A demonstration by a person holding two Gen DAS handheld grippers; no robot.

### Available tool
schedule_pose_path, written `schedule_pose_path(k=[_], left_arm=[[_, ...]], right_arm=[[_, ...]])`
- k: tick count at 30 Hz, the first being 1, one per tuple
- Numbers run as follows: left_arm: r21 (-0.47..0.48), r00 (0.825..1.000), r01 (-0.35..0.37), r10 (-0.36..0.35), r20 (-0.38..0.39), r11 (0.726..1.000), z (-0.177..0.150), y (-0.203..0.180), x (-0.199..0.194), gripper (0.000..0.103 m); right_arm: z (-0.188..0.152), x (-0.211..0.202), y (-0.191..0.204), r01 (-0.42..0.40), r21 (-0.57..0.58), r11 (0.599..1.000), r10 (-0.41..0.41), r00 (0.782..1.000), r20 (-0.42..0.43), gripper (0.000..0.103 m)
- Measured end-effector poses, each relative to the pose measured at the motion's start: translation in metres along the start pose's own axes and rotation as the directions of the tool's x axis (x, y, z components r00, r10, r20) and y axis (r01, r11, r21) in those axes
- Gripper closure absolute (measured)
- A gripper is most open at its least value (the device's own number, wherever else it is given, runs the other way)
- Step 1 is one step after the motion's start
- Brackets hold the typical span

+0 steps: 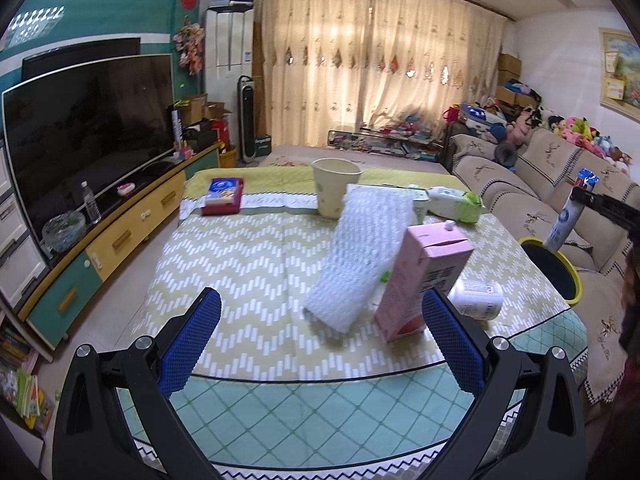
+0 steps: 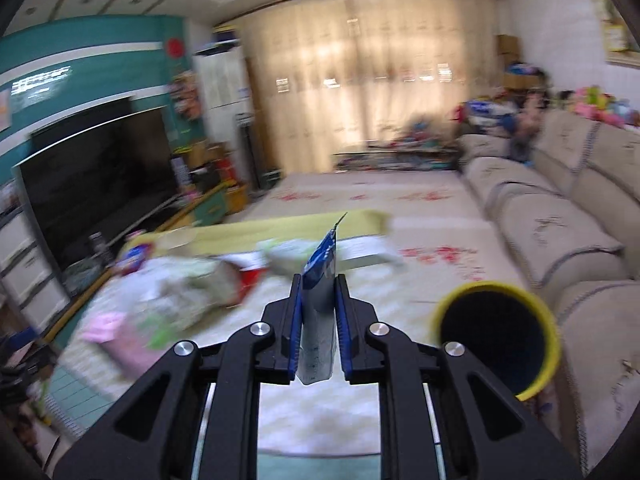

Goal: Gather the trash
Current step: 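Carry the tube over the yellow-rimmed bin and open the right gripper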

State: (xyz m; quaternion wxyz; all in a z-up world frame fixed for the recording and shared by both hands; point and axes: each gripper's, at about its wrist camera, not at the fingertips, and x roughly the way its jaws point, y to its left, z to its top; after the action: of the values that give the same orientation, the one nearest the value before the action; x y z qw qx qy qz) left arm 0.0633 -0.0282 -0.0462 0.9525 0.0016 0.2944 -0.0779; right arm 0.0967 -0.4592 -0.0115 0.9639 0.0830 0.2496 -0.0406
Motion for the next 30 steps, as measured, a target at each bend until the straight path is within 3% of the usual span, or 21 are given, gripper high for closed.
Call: schedule_pose_path(k=[6, 14, 21, 23, 25, 30], left_arm=[[0.020, 0.999, 0.041, -0.041, 0.005, 0.999, 0.005, -0.016, 0.003, 0.004], [0.043, 0.996, 0.085, -0.085, -0.008, 0.995, 0.010, -0.040, 0.018, 0.004], [0.072, 0.991, 0.125, -0.121, -0.058, 0.990, 0.005, -0.065, 0.037, 0.004], [0.082, 0.989, 0.135, -0.129, -0.070, 0.987, 0.004, -0.073, 0.042, 0.004], [0.090, 0.988, 0.142, -0.135, -0.075, 0.986, 0.005, -0.079, 0.045, 0.004], [0.100, 0.986, 0.153, -0.145, -0.078, 0.983, 0.006, -0.086, 0.050, 0.004]], right_arm=[[0.004, 0.046, -0.077, 0.192, 0.058, 0.980, -0.190, 0.981, -0.041, 0.088], [-0.019, 0.136, -0.166, 0.320, 0.102, 0.942, -0.294, 0.932, -0.214, 0.087], [-0.047, 0.177, -0.195, 0.361, 0.107, 0.926, -0.317, 0.900, -0.300, 0.084], [-0.051, 0.181, -0.197, 0.371, 0.105, 0.923, -0.324, 0.893, -0.312, 0.081], [-0.052, 0.183, -0.199, 0.373, 0.108, 0.922, -0.323, 0.891, -0.320, 0.070], [-0.052, 0.169, -0.194, 0.373, 0.110, 0.921, -0.328, 0.897, -0.296, 0.059]])
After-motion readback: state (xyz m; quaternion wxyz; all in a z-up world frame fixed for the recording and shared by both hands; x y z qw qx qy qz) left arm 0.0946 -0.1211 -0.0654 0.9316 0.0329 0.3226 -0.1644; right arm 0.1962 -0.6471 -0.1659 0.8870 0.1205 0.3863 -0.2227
